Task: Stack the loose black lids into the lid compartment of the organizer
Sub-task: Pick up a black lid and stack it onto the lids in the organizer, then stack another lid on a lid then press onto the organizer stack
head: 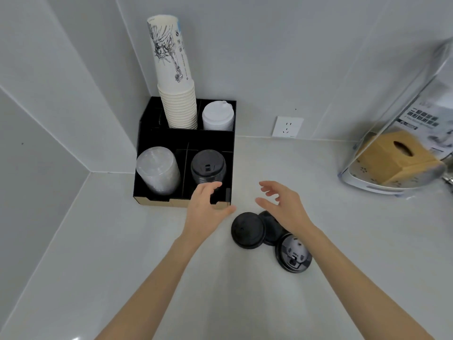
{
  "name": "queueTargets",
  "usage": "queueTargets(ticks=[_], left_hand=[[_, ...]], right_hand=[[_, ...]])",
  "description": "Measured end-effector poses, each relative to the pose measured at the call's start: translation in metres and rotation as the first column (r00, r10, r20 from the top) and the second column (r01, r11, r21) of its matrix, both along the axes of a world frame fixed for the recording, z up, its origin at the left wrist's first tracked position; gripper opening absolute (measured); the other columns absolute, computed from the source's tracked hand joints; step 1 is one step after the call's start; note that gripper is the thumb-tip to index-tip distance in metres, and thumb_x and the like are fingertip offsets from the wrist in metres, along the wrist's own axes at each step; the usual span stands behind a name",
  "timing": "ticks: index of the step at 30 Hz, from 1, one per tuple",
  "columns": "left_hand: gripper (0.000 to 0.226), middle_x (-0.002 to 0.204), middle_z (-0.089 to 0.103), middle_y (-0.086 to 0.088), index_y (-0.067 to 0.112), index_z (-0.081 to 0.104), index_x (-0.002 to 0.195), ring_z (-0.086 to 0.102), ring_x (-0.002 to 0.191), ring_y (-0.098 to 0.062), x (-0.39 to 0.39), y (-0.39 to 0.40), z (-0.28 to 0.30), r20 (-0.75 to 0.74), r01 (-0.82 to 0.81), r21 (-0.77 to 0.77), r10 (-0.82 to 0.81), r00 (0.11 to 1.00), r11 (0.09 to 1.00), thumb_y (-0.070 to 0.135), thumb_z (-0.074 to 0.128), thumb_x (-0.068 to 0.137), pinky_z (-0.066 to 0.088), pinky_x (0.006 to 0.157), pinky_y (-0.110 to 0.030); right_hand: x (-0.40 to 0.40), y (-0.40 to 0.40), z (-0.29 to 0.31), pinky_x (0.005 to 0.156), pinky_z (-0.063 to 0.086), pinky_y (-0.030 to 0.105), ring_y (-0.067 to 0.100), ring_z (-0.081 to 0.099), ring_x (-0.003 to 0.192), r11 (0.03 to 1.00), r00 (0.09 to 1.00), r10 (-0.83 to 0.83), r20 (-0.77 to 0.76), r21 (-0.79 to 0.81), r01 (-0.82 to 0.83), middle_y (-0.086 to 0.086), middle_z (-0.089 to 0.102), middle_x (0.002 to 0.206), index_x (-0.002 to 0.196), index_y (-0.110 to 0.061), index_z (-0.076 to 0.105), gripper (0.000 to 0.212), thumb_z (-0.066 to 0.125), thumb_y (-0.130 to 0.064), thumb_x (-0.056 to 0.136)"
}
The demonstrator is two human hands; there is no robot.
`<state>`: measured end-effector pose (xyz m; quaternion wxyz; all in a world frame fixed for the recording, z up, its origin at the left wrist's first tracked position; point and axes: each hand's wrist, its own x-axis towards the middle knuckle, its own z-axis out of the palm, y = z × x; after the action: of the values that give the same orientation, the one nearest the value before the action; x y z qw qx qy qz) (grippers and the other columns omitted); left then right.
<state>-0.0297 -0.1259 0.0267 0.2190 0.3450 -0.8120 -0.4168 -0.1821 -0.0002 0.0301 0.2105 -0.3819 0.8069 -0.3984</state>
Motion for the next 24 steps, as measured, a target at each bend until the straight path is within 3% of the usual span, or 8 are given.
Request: queueTargets(ticks=[1,5,8,12,16,20,24], left_hand=[[0.063,0.12,0.049,0.0,0.017,0.048,0.121,0.047,0.106,-0.013,0.001,0.006,-0.005,0.021,0.023,0.044,-0.024,0.999,0.999,0.024,0.077,0.066,0.036,0.085,-0.005],[0.074,0.13,0.045,-0.002,0.019,0.043,0.126,0.044,0.118,-0.019,0.005,0.027,-0.026,0.139,0.04,0.174,-0.065,0.988,0.984,0.028,0.079,0.063,0.04,0.1,-0.035],[0.086,0.136,0.04,-0.005,0.016,0.034,0.132,0.04,0.124,-0.022,0.007,0.042,-0.04,0.243,0.024,0.237,-0.083,0.966,0.971,0.028,0.08,0.061,0.036,0.106,-0.038],[0.092,0.138,0.037,-0.009,0.011,0.03,0.135,0.041,0.124,-0.023,0.007,0.054,-0.051,0.316,-0.027,0.257,-0.057,0.947,0.966,0.026,0.081,0.061,0.036,0.105,-0.036],[0.084,0.131,0.042,-0.013,0.006,0.036,0.131,0.045,0.117,-0.025,0.002,0.06,-0.057,0.324,-0.067,0.262,-0.022,0.946,0.963,0.018,0.08,0.061,0.036,0.096,-0.025],[0.063,0.111,0.052,-0.016,0.004,0.052,0.114,0.05,0.107,-0.027,-0.005,0.065,-0.064,0.331,-0.079,0.238,-0.005,0.944,0.968,0.008,0.078,0.057,0.028,0.074,-0.01],[0.061,0.109,0.052,-0.015,0.006,0.054,0.113,0.052,0.103,-0.026,-0.01,0.065,-0.066,0.287,-0.098,0.226,0.03,0.958,0.969,0.006,0.078,0.056,0.033,0.078,-0.012]], right_hand=[[0.0,0.007,-0.003,0.074,0.038,0.014,0.012,0.055,0.097,1.0,1.0,0.006,0.002,0.017,-0.006,-0.002,0.062,0.111,0.119,-0.024,0.053,0.04,0.065,-0.027,0.081],[-0.001,0.026,-0.015,0.086,0.037,0.024,0.014,0.051,0.105,0.986,0.995,0.099,0.008,0.132,-0.099,0.001,0.056,0.123,0.125,-0.023,0.047,0.052,0.068,-0.025,0.077],[-0.003,0.033,-0.024,0.096,0.038,0.03,0.02,0.044,0.12,0.926,0.966,0.259,-0.019,0.287,-0.243,0.004,0.045,0.135,0.133,-0.02,0.035,0.072,0.072,-0.026,0.072],[-0.003,0.03,-0.031,0.102,0.036,0.035,0.021,0.033,0.129,0.853,0.917,0.396,-0.043,0.386,-0.35,0.003,0.035,0.144,0.138,-0.019,0.027,0.085,0.073,-0.027,0.068],[-0.005,0.024,-0.036,0.104,0.034,0.035,0.023,0.03,0.131,0.815,0.884,0.465,-0.045,0.412,-0.408,0.004,0.031,0.146,0.139,-0.016,0.025,0.087,0.074,-0.026,0.067],[-0.008,0.018,-0.045,0.101,0.038,0.036,0.024,0.036,0.123,0.796,0.865,0.501,-0.034,0.412,-0.444,0.005,0.039,0.14,0.135,-0.015,0.033,0.078,0.072,-0.024,0.068],[-0.006,0.017,-0.05,0.1,0.039,0.037,0.024,0.039,0.118,0.813,0.866,0.498,-0.051,0.375,-0.445,0.006,0.045,0.133,0.132,-0.015,0.037,0.071,0.071,-0.024,0.07]])
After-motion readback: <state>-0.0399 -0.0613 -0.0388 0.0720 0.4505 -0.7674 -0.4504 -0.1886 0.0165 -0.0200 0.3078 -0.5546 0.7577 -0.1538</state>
